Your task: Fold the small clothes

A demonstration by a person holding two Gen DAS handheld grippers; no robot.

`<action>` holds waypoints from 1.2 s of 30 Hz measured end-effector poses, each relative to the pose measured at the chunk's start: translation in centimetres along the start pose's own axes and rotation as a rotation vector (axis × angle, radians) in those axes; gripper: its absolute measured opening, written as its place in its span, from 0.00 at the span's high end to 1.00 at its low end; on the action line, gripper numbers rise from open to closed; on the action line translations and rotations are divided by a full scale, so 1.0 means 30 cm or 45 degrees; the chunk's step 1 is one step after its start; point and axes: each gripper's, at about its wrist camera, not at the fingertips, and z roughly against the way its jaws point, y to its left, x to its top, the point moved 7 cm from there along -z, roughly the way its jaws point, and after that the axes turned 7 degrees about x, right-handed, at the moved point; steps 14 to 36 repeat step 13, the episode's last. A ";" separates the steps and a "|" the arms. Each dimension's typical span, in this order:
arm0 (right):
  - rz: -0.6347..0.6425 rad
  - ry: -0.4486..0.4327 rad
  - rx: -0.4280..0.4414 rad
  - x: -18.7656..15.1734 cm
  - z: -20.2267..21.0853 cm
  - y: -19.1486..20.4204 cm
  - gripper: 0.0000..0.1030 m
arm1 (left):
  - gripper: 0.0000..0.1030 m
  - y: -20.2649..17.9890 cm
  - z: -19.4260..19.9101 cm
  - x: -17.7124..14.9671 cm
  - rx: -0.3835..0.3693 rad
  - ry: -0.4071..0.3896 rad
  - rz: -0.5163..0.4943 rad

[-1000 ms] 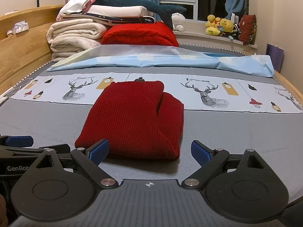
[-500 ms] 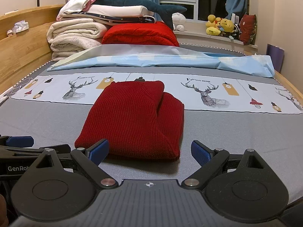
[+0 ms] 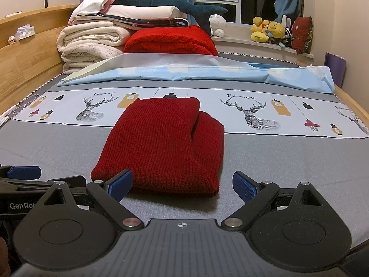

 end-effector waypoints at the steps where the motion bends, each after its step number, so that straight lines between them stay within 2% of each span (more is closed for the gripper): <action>1: 0.001 0.000 0.000 0.000 0.001 -0.001 0.09 | 0.12 0.000 0.000 0.000 0.000 0.000 0.000; 36: 0.002 0.001 0.001 0.001 0.002 -0.003 0.09 | 0.12 0.000 -0.006 -0.004 0.001 -0.007 -0.006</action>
